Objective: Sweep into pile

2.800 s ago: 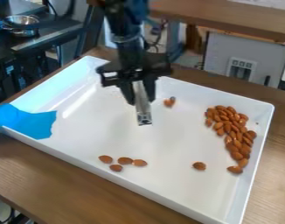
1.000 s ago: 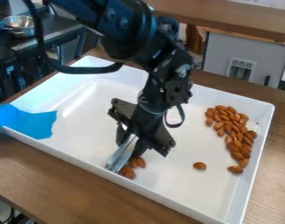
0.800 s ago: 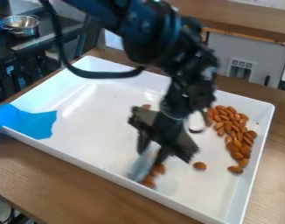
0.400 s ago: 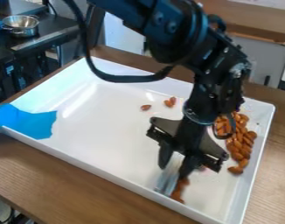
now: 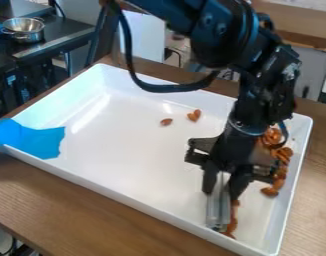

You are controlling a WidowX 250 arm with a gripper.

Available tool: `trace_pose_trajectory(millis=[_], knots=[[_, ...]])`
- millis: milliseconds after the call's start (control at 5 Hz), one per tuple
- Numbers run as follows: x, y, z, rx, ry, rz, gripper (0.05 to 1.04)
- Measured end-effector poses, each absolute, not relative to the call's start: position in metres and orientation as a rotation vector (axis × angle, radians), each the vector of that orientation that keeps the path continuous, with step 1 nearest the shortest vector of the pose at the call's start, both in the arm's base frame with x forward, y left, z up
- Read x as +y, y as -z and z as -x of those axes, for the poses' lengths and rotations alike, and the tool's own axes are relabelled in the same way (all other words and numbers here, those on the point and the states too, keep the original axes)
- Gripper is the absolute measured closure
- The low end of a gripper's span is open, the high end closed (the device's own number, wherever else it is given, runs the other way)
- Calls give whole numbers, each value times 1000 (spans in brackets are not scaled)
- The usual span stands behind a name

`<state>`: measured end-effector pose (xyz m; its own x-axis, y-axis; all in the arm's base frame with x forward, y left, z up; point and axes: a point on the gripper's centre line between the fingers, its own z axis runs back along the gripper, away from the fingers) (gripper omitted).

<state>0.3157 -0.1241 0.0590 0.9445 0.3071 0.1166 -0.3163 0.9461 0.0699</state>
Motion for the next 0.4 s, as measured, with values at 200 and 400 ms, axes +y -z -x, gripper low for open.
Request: trace_pose_trajectory(millis=[200,400], knots=[[-125,-58,-321,-128,-402,-80,715],[-122,-59,-336,-149,-486,-58,716]])
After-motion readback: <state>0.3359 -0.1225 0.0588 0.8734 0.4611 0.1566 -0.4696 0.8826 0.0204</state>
